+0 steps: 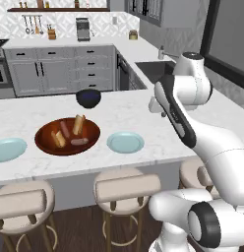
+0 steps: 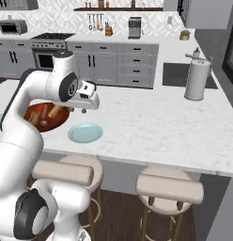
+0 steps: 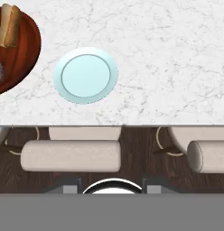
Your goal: Place one bun and one sausage from the bowl on each plate.
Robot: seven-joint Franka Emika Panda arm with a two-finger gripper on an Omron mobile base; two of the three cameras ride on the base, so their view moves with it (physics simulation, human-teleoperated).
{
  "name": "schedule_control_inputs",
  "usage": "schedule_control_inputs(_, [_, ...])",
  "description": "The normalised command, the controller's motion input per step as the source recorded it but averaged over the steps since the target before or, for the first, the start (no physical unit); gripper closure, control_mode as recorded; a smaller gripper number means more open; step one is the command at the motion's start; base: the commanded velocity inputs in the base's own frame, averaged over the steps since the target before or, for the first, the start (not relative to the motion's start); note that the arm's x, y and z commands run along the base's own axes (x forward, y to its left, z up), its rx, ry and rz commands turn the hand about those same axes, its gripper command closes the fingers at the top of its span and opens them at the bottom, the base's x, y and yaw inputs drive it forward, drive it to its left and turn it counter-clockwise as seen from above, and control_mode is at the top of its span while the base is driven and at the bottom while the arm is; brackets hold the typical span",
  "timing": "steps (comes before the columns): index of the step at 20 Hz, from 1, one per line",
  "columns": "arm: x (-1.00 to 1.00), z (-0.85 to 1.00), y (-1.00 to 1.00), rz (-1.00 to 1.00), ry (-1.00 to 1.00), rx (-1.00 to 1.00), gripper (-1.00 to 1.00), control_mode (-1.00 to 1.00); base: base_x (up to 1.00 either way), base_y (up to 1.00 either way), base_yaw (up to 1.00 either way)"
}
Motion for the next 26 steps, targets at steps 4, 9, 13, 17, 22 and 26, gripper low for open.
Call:
schedule_control_inputs(4, [0.0, 0.0, 0.0, 0.0, 0.0, 0.0, -1.0, 1.0, -0.21, 0.01, 0.0])
schedule_control_inputs(9, [0.0, 0.0, 0.0, 0.0, 0.0, 0.0, -1.0, 1.0, -0.25, 0.87, -0.04])
schedule_control_inputs(13, [0.0, 0.0, 0.0, 0.0, 0.0, 0.0, -1.0, 1.0, -0.09, 1.0, -0.05])
schedule_control_inputs(17, [0.0, 0.0, 0.0, 0.0, 0.0, 0.0, -1.0, 1.0, 0.18, 0.96, -0.02])
schedule_control_inputs(22, [0.0, 0.0, 0.0, 0.0, 0.0, 0.0, -1.0, 1.0, 0.79, 0.42, 0.0])
schedule_control_inputs(26, [0.0, 0.0, 0.0, 0.0, 0.0, 0.0, -1.0, 1.0, 1.0, -0.02, 0.0])
